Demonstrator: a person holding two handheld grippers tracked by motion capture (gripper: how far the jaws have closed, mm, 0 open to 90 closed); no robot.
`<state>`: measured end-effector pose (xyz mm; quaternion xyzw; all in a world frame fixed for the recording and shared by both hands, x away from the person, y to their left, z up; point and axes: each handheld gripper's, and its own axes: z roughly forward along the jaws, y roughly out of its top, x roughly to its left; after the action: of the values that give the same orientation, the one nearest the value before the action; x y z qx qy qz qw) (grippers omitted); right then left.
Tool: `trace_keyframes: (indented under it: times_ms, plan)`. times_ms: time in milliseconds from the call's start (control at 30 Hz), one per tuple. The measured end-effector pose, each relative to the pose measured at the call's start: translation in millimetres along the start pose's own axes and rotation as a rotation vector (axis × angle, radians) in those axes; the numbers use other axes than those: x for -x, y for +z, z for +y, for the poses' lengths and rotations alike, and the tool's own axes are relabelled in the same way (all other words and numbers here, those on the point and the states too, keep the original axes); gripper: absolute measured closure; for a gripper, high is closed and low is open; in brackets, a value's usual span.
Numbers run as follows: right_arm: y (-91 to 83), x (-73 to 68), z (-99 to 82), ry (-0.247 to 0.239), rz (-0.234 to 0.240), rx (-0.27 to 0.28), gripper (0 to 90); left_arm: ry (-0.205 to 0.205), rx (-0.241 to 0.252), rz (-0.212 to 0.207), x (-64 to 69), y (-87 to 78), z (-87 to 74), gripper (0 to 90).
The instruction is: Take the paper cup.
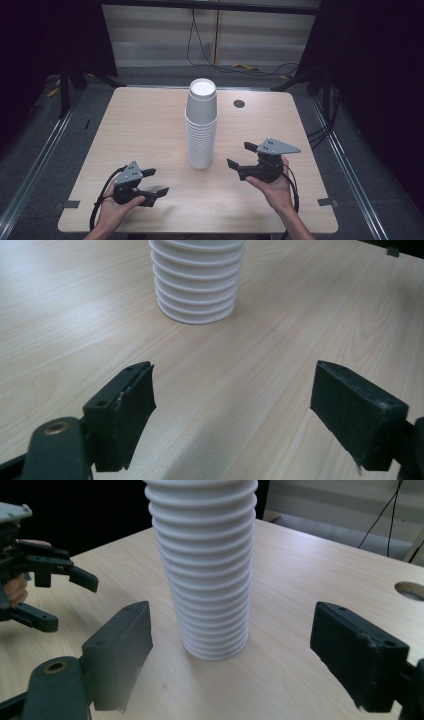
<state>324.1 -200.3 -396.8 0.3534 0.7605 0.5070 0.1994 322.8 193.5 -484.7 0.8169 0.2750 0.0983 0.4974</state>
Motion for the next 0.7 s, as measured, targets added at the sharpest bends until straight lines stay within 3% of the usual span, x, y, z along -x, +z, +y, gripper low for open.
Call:
trace_keyframes:
  times_ms: [167,433,567,700]
  plan:
    - [4.8,1.6,19.8,-0.015,0.04,0.011,17.0,-0.005,-0.003,0.003,-2.0,0.5,0.0,17.6]
    - [14.9,-1.3,32.6,-0.027,0.081,0.012,18.0,-0.003,0.002,0.004,-1.8,-1.1,0.1,17.6]
    - [16.8,-0.2,47.4,-0.021,0.115,0.016,18.0,-0.012,0.007,0.008,-3.2,-1.6,0.2,17.5]
    - [17.7,1.5,56.8,-0.028,0.117,0.031,18.1,-0.013,0.003,0.012,-4.2,-1.8,-0.2,17.6]
